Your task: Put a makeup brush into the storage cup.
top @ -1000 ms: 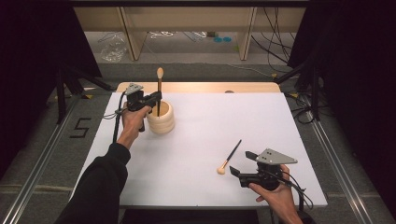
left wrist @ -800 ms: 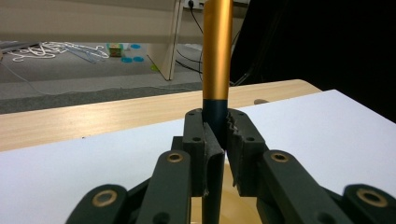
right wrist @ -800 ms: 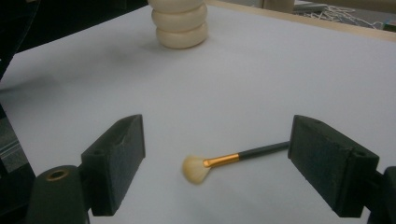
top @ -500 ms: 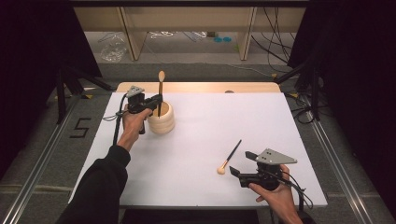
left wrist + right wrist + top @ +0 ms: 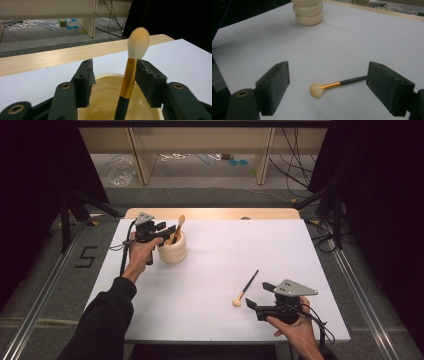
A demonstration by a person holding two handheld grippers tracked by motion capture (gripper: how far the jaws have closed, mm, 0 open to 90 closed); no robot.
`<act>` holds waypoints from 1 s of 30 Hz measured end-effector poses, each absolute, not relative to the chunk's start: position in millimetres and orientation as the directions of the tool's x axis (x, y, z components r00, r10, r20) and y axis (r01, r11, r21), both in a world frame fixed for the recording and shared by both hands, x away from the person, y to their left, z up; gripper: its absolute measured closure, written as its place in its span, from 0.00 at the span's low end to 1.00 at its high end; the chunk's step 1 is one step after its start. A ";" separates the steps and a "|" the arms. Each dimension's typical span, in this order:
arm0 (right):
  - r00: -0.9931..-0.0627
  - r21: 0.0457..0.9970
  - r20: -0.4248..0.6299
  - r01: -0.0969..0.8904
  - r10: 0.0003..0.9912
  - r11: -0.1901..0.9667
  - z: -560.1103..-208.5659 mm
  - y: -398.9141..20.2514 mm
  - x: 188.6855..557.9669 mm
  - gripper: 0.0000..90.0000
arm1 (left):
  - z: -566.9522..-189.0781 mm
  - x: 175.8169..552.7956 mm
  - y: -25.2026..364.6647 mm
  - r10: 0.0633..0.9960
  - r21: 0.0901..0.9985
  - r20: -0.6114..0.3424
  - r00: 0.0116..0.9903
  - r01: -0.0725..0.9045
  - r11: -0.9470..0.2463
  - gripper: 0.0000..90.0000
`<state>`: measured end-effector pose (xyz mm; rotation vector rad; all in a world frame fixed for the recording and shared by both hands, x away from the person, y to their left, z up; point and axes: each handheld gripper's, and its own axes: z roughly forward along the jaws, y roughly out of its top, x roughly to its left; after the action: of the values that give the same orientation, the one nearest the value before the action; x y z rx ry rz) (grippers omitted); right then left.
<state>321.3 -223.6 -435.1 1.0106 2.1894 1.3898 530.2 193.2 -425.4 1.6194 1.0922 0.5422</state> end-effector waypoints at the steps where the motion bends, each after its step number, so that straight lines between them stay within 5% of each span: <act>1: -0.676 0.886 0.073 0.381 0.733 0.264 -434.4 -224.1 320.8 0.22 | -424.9 529.2 193.4 0.857 0.922 -0.178 0.483 0.385 -0.026 0.53; 13: -0.675 0.886 0.073 0.382 0.734 0.263 -434.0 -224.2 320.6 0.22 | -409.9 508.7 193.7 0.837 0.912 -0.198 0.510 0.408 -0.033 0.35; 30: -0.678 0.891 0.073 0.373 0.731 0.257 -434.9 -223.4 321.2 0.22 | -402.8 472.1 194.4 0.812 0.905 -0.201 0.548 0.421 -0.060 0.26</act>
<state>321.2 -223.4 -434.9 1.0100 2.1798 1.3933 472.1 194.4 -402.8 1.6824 1.0463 0.4431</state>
